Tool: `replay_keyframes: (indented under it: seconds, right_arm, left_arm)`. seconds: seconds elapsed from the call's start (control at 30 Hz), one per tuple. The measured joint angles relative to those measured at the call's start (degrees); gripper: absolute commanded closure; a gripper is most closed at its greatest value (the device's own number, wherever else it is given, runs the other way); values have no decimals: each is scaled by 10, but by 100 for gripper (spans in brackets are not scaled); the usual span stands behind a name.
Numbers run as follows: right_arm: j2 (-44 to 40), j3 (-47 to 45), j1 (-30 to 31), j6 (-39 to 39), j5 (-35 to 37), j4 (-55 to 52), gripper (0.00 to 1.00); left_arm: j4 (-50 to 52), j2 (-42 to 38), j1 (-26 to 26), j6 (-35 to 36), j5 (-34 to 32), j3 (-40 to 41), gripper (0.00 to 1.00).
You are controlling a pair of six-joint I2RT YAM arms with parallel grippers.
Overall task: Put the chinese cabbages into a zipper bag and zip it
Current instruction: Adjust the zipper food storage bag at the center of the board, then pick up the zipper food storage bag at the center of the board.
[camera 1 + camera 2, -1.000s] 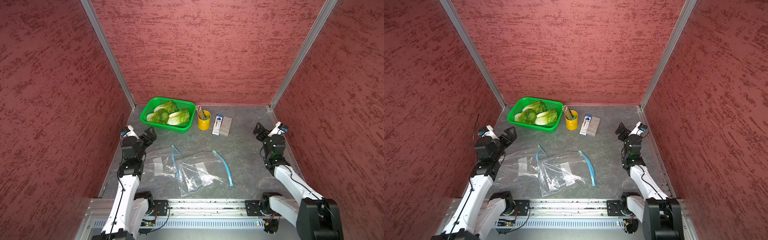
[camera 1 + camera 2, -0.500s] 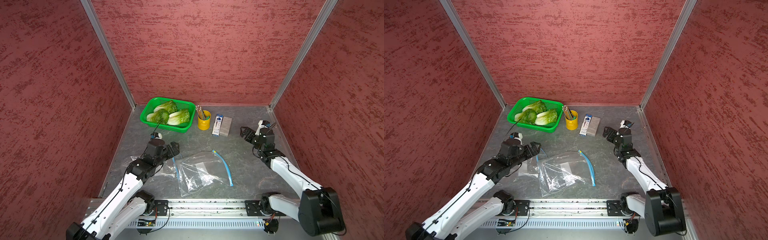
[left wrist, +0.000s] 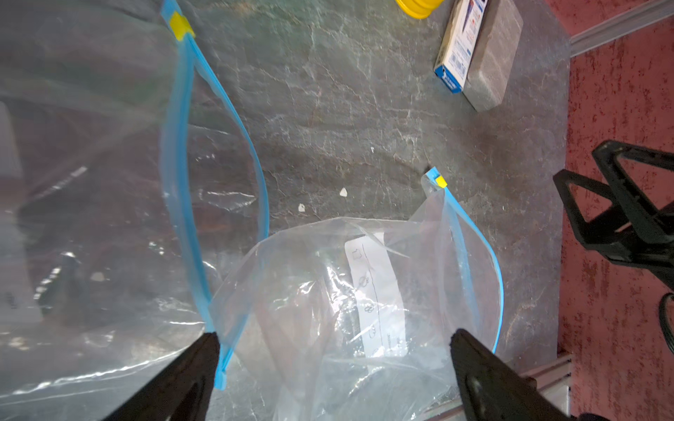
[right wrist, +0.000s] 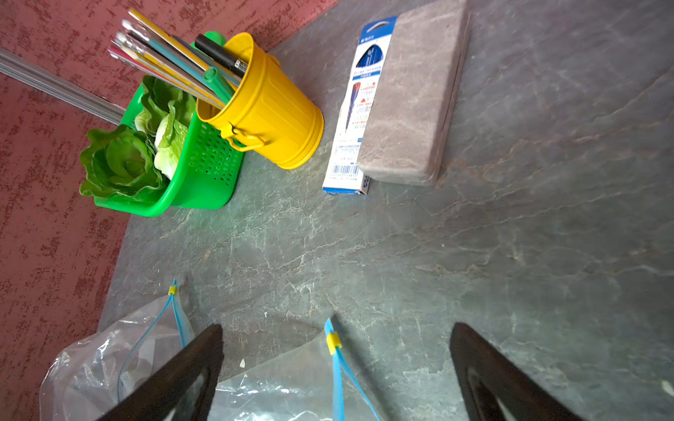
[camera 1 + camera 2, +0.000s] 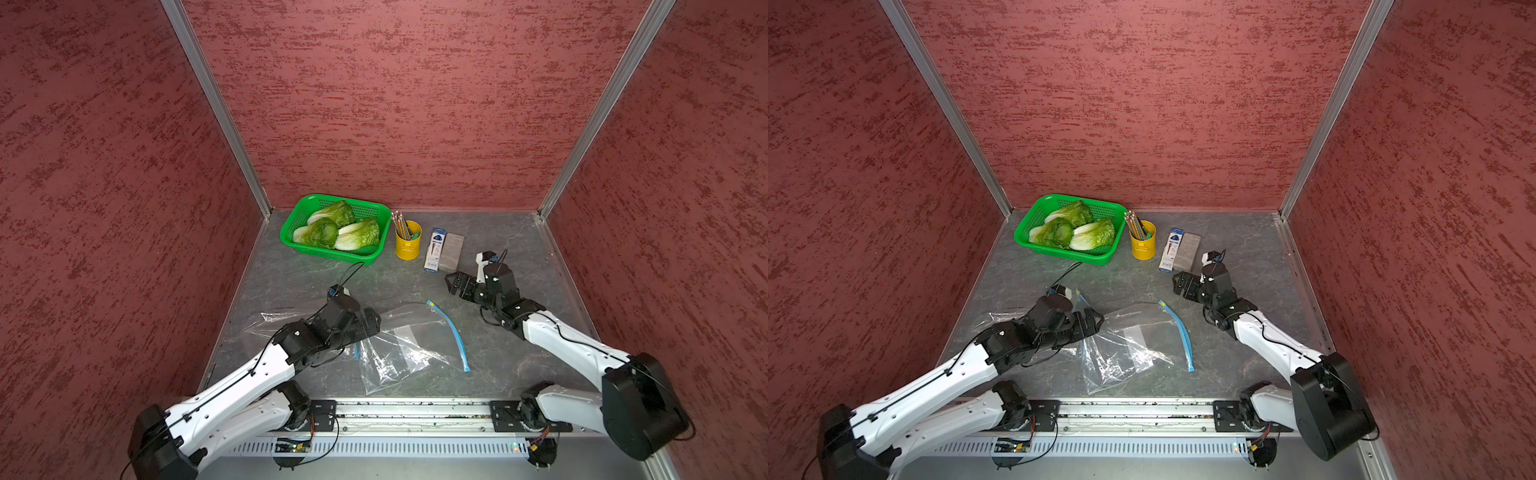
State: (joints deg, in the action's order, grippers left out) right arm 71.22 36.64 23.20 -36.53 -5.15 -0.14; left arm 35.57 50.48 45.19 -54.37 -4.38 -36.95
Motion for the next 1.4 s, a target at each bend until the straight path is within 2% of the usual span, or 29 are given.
replay_keyframes:
  seconds: [0.23,0.37,0.47,0.57,0.7,0.97,1.17,1.27,1.4]
  right_arm:
    - [3,35,0,-6,-3,-13,1]
    - [3,63,0,-4,-2,-32,1]
    - [3,86,0,-1,-3,-44,1]
    - [3,107,0,4,-8,-55,1]
    - [4,128,1,9,-20,-62,1]
    - [24,151,25,7,-52,-62,1]
    - [46,154,56,-6,-80,-52,1]
    - [56,154,62,-10,-89,-43,1]
    - [57,154,64,-13,-95,-31,1]
  left_arm:
    - [-113,84,50,-26,-1,-1,0]
    - [-158,151,63,-19,-7,-33,0]
    - [-157,172,63,0,-22,-70,0]
    - [-116,167,53,24,-51,-116,0]
    - [-33,156,4,47,-82,-162,0]
    - [126,162,-71,73,-116,-172,1]
    - [192,206,-76,89,-134,-172,11]
    - [200,238,-80,99,-140,-176,20]
    - [194,277,-84,108,-144,-181,25]
